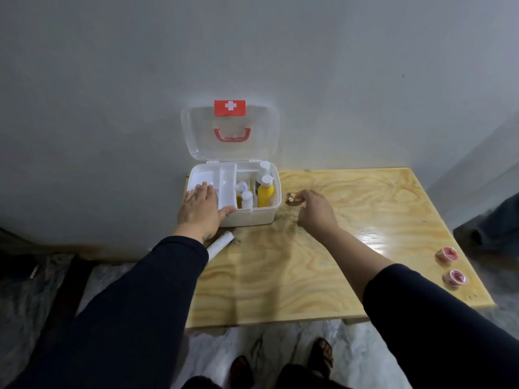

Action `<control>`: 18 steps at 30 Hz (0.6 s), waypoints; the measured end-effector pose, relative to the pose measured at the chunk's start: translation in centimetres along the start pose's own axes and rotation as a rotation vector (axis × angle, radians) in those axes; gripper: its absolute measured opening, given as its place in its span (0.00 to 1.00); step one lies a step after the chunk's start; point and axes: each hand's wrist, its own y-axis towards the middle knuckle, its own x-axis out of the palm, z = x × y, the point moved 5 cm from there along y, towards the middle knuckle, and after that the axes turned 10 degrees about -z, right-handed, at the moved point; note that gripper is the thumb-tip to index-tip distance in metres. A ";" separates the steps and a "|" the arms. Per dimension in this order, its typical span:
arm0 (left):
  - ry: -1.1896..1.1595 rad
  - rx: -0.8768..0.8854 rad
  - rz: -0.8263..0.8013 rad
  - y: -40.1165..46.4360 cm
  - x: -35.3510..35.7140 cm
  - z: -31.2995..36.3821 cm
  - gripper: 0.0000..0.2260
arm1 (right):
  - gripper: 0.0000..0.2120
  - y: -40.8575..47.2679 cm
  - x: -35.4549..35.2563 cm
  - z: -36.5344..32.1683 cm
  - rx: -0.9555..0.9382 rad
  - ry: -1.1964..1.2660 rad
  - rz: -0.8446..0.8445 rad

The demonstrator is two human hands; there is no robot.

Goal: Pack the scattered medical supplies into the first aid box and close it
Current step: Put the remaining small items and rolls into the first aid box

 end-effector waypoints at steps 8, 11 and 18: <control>0.018 -0.002 0.033 0.2 0.5 -0.5 0.39 | 0.16 -1.7 4.4 3.1 0.038 -0.266 -0.122; 0.014 0.004 0.037 0.2 0.2 -0.5 0.40 | 0.13 -2.8 5.8 1.2 -0.036 -0.237 -0.118; 0.001 0.019 0.021 -0.2 -0.4 -0.4 0.40 | 0.15 -5.8 10.7 -5.3 -0.408 -0.277 -0.298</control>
